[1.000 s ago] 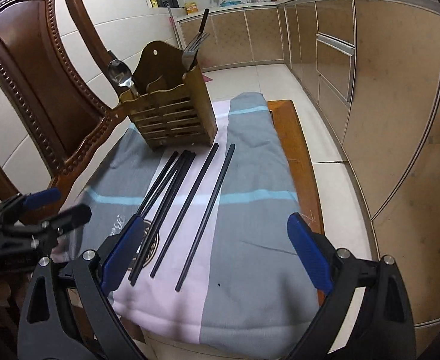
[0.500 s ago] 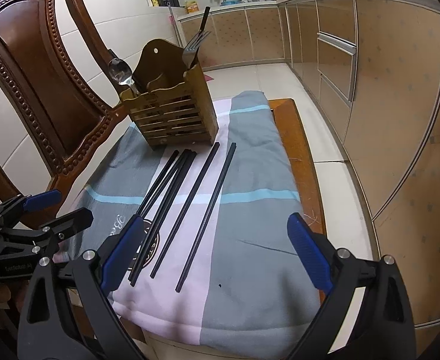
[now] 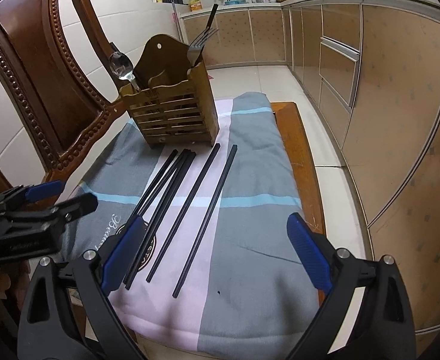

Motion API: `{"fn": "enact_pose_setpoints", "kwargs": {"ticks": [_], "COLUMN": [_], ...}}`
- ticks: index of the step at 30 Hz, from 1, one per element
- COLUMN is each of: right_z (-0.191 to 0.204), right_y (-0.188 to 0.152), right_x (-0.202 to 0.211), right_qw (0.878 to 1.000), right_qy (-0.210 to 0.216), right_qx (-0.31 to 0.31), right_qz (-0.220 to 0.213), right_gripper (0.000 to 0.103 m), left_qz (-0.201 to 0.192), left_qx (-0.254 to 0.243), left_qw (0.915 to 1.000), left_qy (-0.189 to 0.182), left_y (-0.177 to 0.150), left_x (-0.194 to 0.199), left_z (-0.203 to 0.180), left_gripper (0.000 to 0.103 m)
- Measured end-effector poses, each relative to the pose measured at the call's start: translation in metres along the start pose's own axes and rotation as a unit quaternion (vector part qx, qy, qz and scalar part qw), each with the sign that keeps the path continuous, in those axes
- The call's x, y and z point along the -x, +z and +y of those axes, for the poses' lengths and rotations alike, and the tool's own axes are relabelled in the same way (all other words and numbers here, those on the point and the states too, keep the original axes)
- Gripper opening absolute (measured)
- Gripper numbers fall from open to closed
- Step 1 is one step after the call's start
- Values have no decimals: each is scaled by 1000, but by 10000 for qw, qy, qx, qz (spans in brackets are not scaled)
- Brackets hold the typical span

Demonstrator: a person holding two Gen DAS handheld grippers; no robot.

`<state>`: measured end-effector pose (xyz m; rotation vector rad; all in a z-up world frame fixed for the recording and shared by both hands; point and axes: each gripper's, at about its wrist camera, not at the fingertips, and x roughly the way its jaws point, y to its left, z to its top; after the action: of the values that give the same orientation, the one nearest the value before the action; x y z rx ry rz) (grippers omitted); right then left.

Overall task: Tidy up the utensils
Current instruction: 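Move both tools back over the black chopsticks lying on the cloth, then grasp a black chopstick with the left tool while the right tool grasps another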

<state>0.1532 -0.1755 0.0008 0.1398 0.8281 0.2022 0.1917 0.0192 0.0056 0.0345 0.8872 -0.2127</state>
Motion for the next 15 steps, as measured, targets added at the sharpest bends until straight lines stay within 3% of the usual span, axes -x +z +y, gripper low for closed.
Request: {"fn": "enact_pose_setpoints", "kwargs": {"ticks": [3,9,15], "right_z": [4,6,22], "right_y": [7,30,27], "right_x": [-9,-46,-78], "right_qw": [10000,9989,9953], "right_qy": [-22,-279,-389], "right_qx": [65,293,708], "right_qz": [48,246,536], "right_gripper": [88,88,88], "left_qz": [102,402,636], "left_qx": [-79,-224,-389], "left_qw": [9999,9983,9966], "left_qy": [51,353,350], "left_y": [12,31,34], "left_x": [-17,-62,-81], "left_z": [-1,5,5], "left_gripper": [76,75,76]}}
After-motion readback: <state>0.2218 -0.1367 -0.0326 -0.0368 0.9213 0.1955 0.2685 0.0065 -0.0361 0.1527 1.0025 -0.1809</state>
